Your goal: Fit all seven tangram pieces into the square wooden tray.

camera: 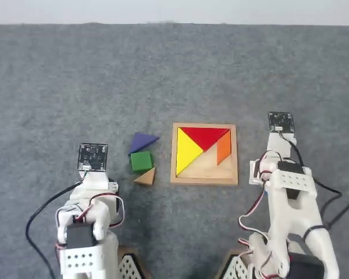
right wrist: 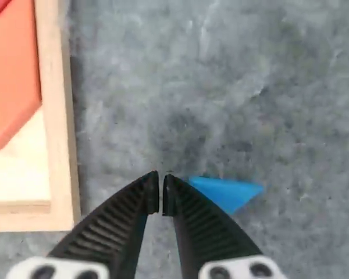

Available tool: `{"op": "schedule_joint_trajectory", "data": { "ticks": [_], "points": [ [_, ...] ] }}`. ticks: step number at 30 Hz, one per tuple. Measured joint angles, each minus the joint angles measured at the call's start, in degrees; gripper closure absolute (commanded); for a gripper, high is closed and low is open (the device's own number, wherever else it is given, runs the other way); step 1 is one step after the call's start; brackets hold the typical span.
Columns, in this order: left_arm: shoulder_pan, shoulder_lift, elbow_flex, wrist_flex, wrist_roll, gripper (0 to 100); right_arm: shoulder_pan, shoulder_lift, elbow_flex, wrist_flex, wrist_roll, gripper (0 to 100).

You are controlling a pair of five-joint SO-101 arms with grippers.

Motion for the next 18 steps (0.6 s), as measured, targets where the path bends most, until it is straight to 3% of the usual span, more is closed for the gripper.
{"op": "schedule_joint_trajectory", "data": {
  "ticks": [14, 18],
  "points": [
    [5.36, 0.00, 0.00, -0.70, -0.53, 98, 0.00, -8.97, 5.71, -0.97, 0.00, 98.3],
    [4.57, 0.00, -0.09, -8.70, -17.23, 98, 0.00, -17.05, 10.37, -0.97, 0.00, 98.3]
  ]
}}
